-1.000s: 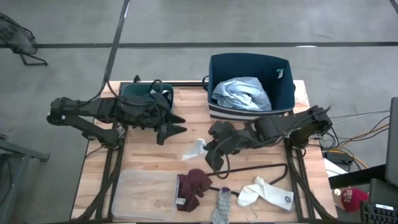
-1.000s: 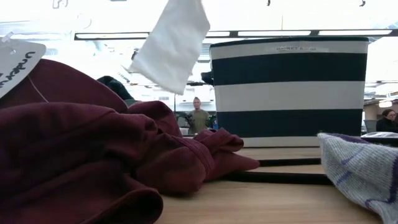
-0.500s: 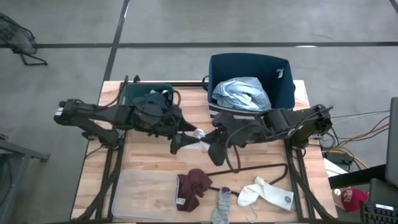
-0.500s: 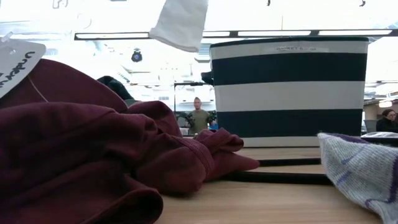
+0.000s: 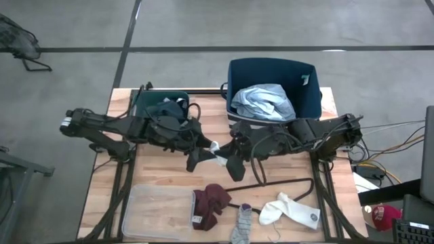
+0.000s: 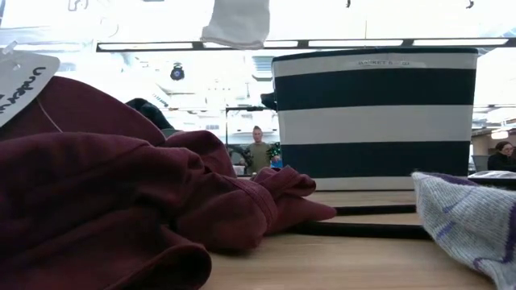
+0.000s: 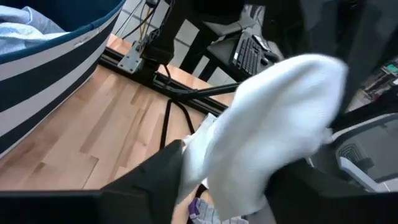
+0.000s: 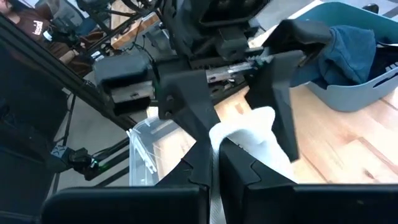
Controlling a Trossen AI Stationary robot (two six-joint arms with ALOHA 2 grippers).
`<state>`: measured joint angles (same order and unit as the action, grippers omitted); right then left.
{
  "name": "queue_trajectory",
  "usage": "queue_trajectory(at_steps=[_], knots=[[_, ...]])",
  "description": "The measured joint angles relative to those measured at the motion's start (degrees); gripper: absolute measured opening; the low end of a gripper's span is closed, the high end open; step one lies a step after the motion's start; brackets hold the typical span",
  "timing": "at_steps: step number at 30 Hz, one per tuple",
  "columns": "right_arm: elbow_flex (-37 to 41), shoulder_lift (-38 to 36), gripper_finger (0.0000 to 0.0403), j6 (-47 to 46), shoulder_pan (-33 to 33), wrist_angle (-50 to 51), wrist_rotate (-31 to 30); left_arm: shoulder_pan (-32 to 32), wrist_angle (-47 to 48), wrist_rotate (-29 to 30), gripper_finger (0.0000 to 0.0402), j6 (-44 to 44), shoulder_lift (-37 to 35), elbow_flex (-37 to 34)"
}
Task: Pick & Place Cloths
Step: Put the left white sock into the transparent bin
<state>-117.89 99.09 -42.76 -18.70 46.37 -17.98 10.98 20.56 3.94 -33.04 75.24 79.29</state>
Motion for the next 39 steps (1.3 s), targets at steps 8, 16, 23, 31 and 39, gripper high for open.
queue_trajectory(at_steps=[8, 16, 23, 31, 39], knots=[[0.1, 0.0, 0.0024, 3.2, 0.0, -3.1, -0.2, 0.1, -0.3, -2.9, 0.0063, 0.6, -1.0, 0.0], [0.1, 0.3, 0.0047, 7.2, 0.0, -7.3, -0.2, 0.1, -0.6, -8.7, 0.0021, -2.4, -1.6, 0.0], [0.2, 0.3, 0.0088, 7.0, 0.0, -5.5, -0.1, 0.2, -0.4, -26.3, 0.0012, -9.1, -3.8, 0.0], [0.8, 0.3, 0.0141, 6.8, 0.0, -1.4, -1.4, 3.4, 5.1, -42.1, 0.0017, -23.1, -6.3, 0.0], [1.9, 0.3, 0.0175, 6.1, 0.0, 0.0, -3.0, 12.8, 18.7, -42.1, 0.0017, -30.9, -6.0, 0.1]])
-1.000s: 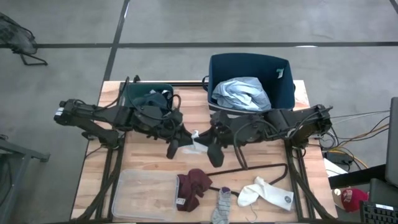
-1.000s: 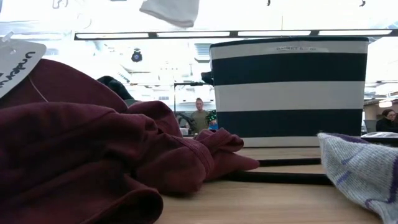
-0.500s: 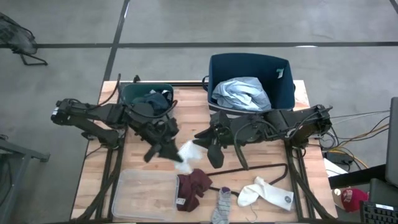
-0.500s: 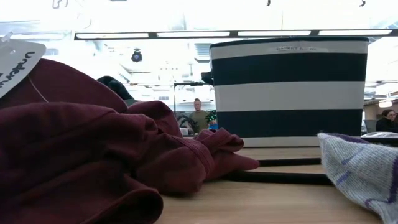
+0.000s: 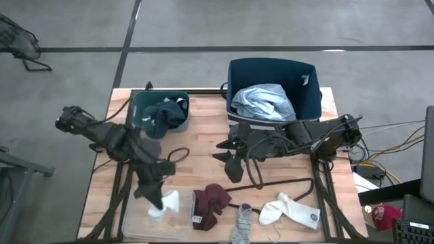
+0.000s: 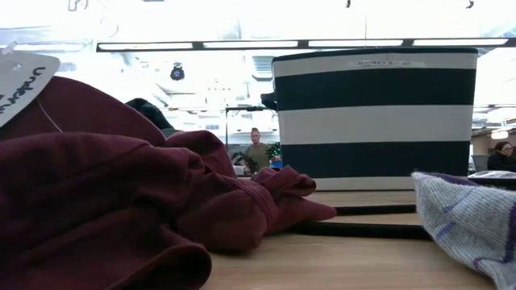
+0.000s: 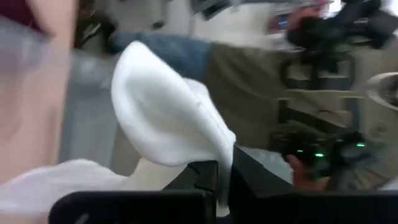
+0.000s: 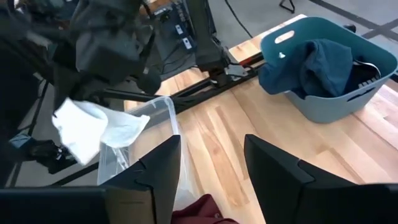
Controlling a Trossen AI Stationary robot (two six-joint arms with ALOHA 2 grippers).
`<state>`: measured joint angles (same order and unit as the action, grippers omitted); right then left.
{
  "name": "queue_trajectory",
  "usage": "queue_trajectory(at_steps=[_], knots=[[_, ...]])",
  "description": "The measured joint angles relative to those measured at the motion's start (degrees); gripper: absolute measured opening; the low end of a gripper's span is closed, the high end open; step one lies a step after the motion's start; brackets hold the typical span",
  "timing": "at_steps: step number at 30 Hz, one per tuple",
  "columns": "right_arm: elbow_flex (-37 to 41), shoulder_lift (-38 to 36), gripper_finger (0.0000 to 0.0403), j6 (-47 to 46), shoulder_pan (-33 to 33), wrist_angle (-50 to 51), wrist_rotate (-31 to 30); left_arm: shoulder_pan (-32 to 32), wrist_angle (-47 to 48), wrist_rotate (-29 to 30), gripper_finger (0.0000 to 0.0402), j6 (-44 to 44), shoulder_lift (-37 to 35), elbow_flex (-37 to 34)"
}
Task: Pick & Place Cloths
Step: Put the left white sock into the transparent bin, then put the dark red underwear into the green bin
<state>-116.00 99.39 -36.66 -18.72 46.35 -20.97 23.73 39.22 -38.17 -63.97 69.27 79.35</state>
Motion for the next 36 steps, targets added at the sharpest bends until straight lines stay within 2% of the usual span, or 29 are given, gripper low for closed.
queue_trajectory(at_steps=[5, 8, 16, 19, 23, 28, 32, 36], knots=[[1.1, 0.0, 0.0188, -0.4, 0.0, 0.0, -0.1, 4.3, 9.6, 7.0, 0.0017, -0.2, 1.5, 0.0], [2.0, 0.0, 0.0192, -1.2, 0.0, 0.2, -0.1, 5.4, 13.6, 7.5, 0.0018, 0.0, 2.7, -0.9], [5.1, 0.0, 0.0178, -4.2, 0.0, 2.3, 0.3, 6.4, 11.2, 7.6, 0.0029, -0.8, 3.8, -9.0], [7.1, 0.0, 0.0172, -6.6, -0.2, 3.4, 1.7, 6.3, 11.0, 7.7, 0.0061, -0.2, 3.8, -11.2], [10.6, 0.0, 0.0173, -8.9, -0.2, 2.8, 5.1, 6.3, 10.2, 8.6, 0.0125, 0.7, 3.8, -12.7], [16.4, 0.1, 0.0185, -11.1, -0.2, 1.2, 7.8, 6.3, 7.8, 5.6, 0.0195, 2.9, 3.8, -12.9], [23.3, 0.0, 0.0194, -11.0, -0.2, -5.8, 8.1, 6.2, 3.2, 5.8, 0.0217, 4.0, 3.4, -12.6], [30.4, 0.1, 0.02, -10.9, -0.2, -16.3, 9.4, 5.6, -3.7, 6.0, 0.0219, 3.9, 2.4, -12.6]])
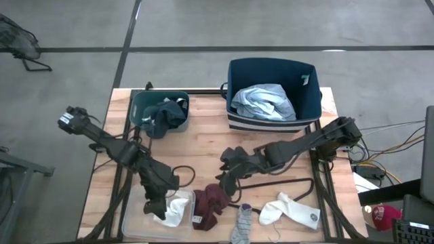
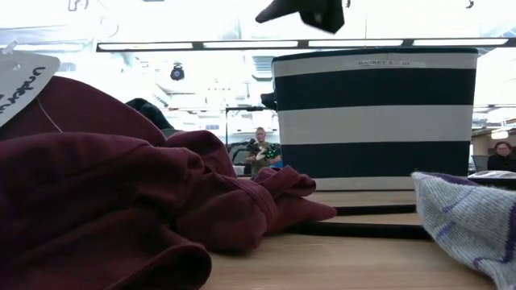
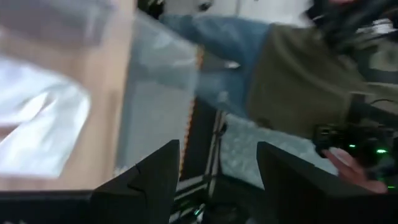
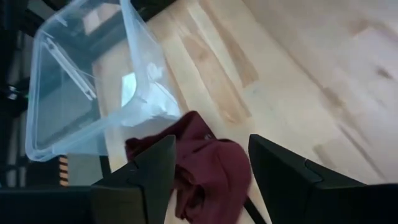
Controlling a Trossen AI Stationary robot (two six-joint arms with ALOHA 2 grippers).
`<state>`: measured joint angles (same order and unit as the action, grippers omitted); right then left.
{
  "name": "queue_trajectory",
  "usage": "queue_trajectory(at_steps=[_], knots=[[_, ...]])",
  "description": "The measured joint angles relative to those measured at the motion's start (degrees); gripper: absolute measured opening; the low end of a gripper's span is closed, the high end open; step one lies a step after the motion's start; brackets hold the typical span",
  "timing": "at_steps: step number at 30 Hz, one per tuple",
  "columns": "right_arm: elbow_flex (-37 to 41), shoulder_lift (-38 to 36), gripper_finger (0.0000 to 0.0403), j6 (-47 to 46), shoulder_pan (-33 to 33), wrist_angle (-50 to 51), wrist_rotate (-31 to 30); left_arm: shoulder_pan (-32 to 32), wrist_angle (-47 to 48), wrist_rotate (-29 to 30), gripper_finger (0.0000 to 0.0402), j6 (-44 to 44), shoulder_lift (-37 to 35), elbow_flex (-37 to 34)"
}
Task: Pick & Place Cloths
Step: Put the dark red underwear into the green bin
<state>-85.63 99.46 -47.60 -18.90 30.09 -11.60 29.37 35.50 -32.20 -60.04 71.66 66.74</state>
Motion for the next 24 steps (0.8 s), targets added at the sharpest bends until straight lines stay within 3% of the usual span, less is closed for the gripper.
queue_trajectory(at_steps=[4, 9, 15, 24], knots=[[6.6, 0.6, 0.0206, 0.1, 0.0, -9.5, 1.0, -1.4, -6.1, 2.7, 0.0218, -0.2, -1.6, 0.0], [10.5, 4.3, 0.0213, 0.0, 0.0, -14.9, 5.1, -3.7, -14.4, 10.6, 0.0218, 1.0, -3.5, 0.0], [9.3, 10.5, 0.0217, -1.0, -1.0, -14.8, 7.4, -5.1, -22.9, 19.2, 0.0218, 3.9, -5.9, 0.0], [6.1, 18.5, 0.0196, -2.0, -1.1, -15.2, 11.0, -5.0, -24.5, 25.7, 0.0218, 7.6, -8.6, 0.0]])
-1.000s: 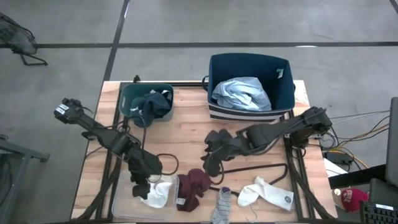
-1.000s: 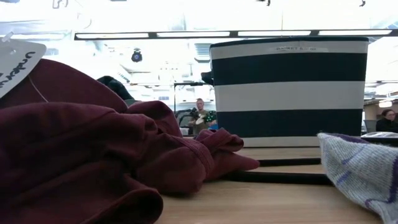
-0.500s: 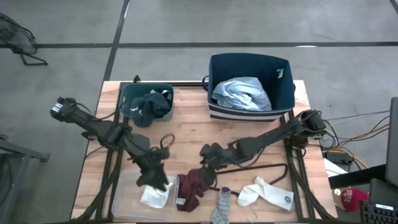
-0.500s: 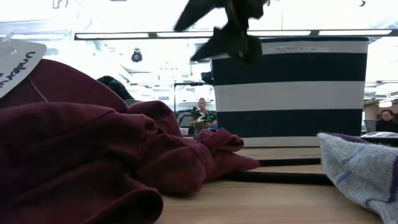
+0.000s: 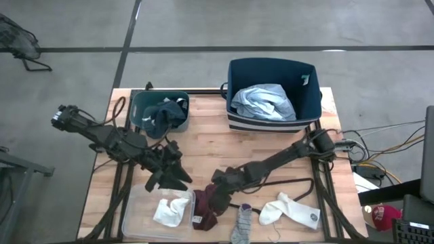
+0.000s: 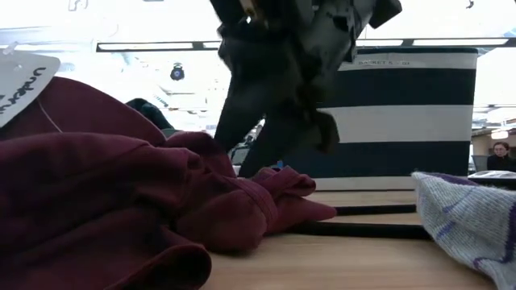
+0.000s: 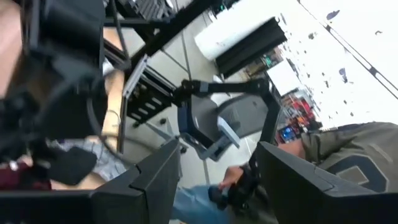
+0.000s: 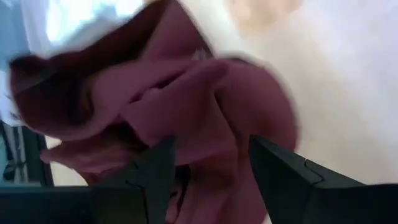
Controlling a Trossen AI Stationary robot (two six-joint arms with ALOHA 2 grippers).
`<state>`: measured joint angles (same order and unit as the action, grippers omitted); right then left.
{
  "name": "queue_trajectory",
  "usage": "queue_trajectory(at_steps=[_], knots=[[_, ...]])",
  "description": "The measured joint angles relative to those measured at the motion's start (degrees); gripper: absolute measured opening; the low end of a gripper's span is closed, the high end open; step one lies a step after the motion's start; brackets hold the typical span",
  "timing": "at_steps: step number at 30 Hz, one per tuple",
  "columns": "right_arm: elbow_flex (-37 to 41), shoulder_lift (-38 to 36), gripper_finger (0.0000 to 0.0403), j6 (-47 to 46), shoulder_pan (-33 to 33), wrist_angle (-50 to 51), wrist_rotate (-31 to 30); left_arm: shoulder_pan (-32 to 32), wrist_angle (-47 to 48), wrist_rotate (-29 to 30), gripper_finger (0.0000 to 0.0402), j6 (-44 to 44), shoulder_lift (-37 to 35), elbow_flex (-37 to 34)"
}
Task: Pick & Place Cloths
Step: Put the dark red underwear into the green bin
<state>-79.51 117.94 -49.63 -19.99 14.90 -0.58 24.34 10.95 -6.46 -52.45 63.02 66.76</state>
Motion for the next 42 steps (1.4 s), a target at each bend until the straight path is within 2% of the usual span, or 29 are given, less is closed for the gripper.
queue_trajectory(at_steps=[7, 10, 13, 15, 19, 24, 33, 42], knots=[[-2.7, 5.3, 0.0161, -3.2, 0.1, -0.2, 6.6, 0.0, 0.1, 2.5, 0.0218, 1.6, -0.5, 0.0], [-3.5, 5.7, 0.0112, -3.6, 0.0, 0.8, 6.8, 0.0, 0.1, 3.2, 0.0218, 1.8, -0.5, -0.1], [-3.6, 5.1, 0.004, -3.4, -0.1, 1.6, 6.7, 0.0, 0.4, 3.6, 0.0218, 1.9, -0.5, -0.3], [-3.5, 4.0, 0.002, -2.9, 0.0, 2.6, 6.7, 0.0, 0.4, 3.9, 0.0218, 2.7, -0.5, -0.3], [-3.5, -0.4, 0.0011, -2.2, 0.3, 5.3, 6.1, 0.0, 0.4, 4.3, 0.0218, 3.7, -0.5, -0.3], [-3.6, -8.4, 0.0009, -0.2, 0.3, 7.7, 0.8, 0.0, 0.5, 5.5, 0.0218, 6.1, -0.5, -0.3], [-3.6, -24.1, 0.0009, 2.6, 0.3, 7.7, -9.9, 0.0, 2.0, 11.7, 0.0218, 9.5, -0.4, -0.4], [-3.6, -32.6, 0.0008, 2.8, 0.3, 4.9, -13.1, -0.1, 2.4, 25.1, 0.0224, 11.9, -0.3, -0.5]])
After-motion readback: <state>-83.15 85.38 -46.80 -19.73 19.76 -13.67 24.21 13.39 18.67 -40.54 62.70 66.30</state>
